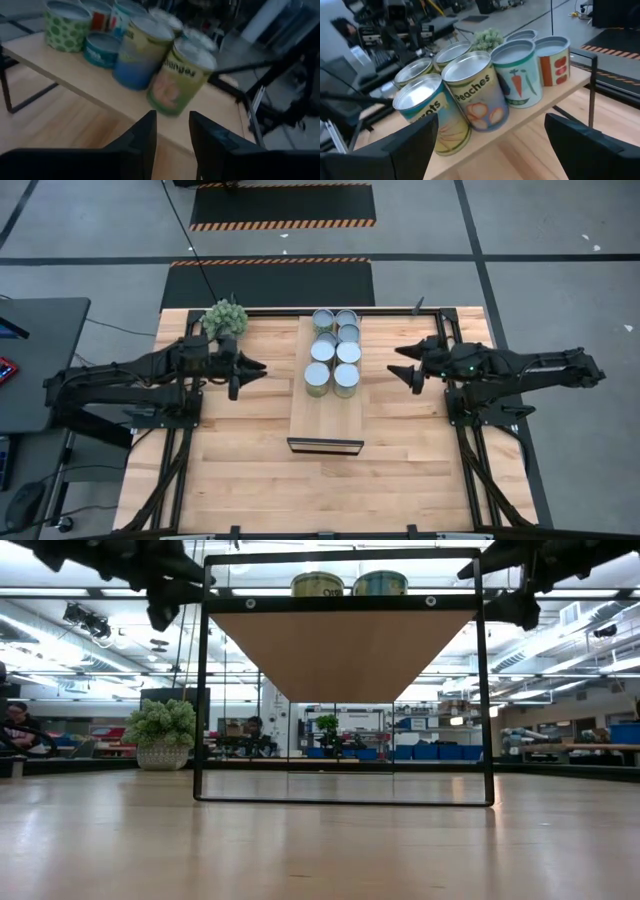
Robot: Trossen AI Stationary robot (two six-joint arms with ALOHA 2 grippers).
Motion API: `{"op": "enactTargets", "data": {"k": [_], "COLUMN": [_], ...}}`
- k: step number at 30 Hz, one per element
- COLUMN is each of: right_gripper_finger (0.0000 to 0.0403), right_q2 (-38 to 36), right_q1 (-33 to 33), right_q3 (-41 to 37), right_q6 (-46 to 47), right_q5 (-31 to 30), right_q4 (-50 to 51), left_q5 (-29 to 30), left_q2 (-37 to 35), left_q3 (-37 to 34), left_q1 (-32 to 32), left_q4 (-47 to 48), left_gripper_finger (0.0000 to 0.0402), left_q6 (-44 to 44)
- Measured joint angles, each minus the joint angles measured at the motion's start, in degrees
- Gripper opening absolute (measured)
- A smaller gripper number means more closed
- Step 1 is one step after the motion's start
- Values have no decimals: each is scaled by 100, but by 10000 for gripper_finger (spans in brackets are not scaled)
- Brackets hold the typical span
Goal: Pick and place cans onto a shelf
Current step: Return to Home Position
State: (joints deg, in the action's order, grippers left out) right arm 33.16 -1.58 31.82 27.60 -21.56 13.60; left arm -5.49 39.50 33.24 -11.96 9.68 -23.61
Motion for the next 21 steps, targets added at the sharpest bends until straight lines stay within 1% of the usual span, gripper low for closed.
{"op": "enactTargets", "data": {"k": [4,7,15,21], "right_gripper_finger": [371,360,325,283], "right_q2": [-356,-566,-1147,-1525], "right_q1": [97,142,220,220], "right_q3": [-242,-328,-705,-929], "right_q6": [100,96,211,259], "right_q5": [17,12,-33,-58], "right_q4": [-149,-160,-144,-161], "left_q5": [10,71,227,375], "left_q2": [-497,-856,-1678,-2238], "left_q3": [-318,-525,-1081,-1474], "left_q1": [-169,-281,-466,-464], "left_q4": [-195,-269,-279,-430], "left_gripper_finger": [120,120,120,120], "left_q6": [-311,-534,-1056,-1342]}}
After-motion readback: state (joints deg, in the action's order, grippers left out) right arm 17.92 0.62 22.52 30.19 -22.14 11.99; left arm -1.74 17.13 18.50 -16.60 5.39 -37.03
